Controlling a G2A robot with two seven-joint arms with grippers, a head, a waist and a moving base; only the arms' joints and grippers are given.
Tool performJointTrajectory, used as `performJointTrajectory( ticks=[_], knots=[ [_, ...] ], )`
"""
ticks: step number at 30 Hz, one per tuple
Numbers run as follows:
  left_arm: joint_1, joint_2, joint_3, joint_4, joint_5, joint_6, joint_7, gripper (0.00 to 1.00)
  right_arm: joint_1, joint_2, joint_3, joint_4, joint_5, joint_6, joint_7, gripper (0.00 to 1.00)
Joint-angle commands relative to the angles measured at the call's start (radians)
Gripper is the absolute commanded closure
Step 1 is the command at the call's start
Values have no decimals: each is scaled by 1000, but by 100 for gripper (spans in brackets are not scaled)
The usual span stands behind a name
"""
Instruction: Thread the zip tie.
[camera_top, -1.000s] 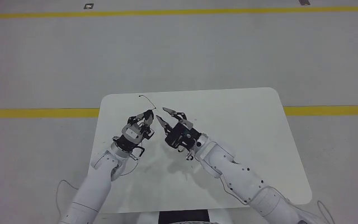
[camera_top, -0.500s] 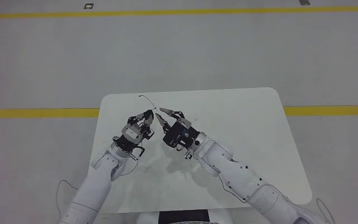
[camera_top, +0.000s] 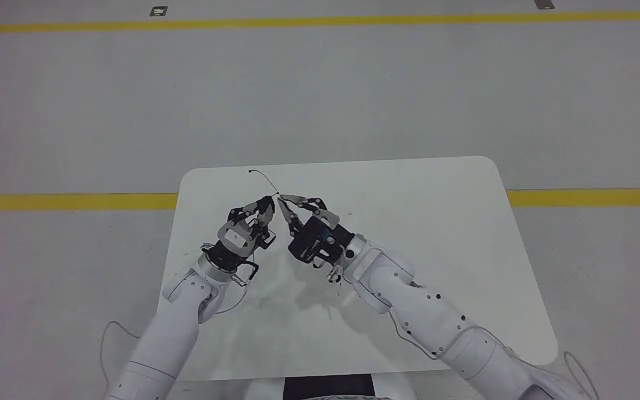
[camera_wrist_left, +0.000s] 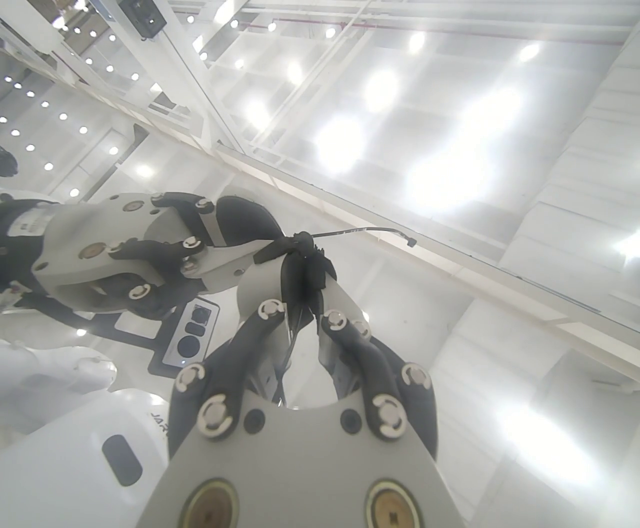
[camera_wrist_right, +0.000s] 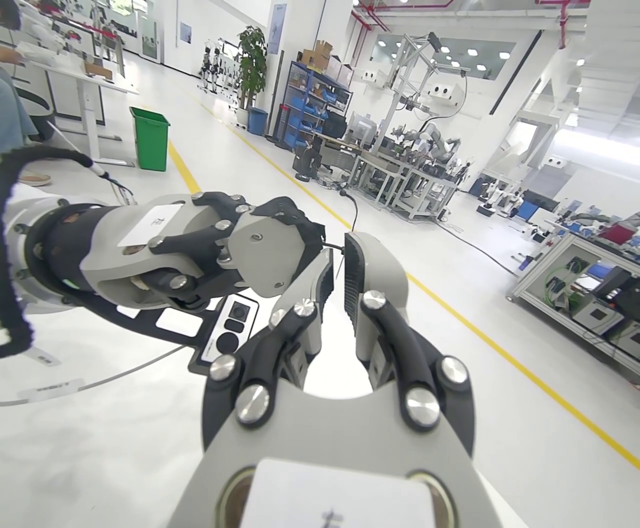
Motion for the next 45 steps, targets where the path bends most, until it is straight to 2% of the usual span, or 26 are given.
performJointTrajectory(
  ticks=[1,8,33,45],
  knots=[
    [0,0,0,0,0,0,0,100,2,0,-1,1,0,1,1,100],
    [0,0,0,0,0,0,0,100,2,8,0,0,0,10,11,100],
    [0,0,0,0,0,0,0,100,-59,86,54,-71,0,48,51,100],
    [0,0,0,0,0,0,0,100,-79,114,74,-107,0,54,67,100]
  ],
)
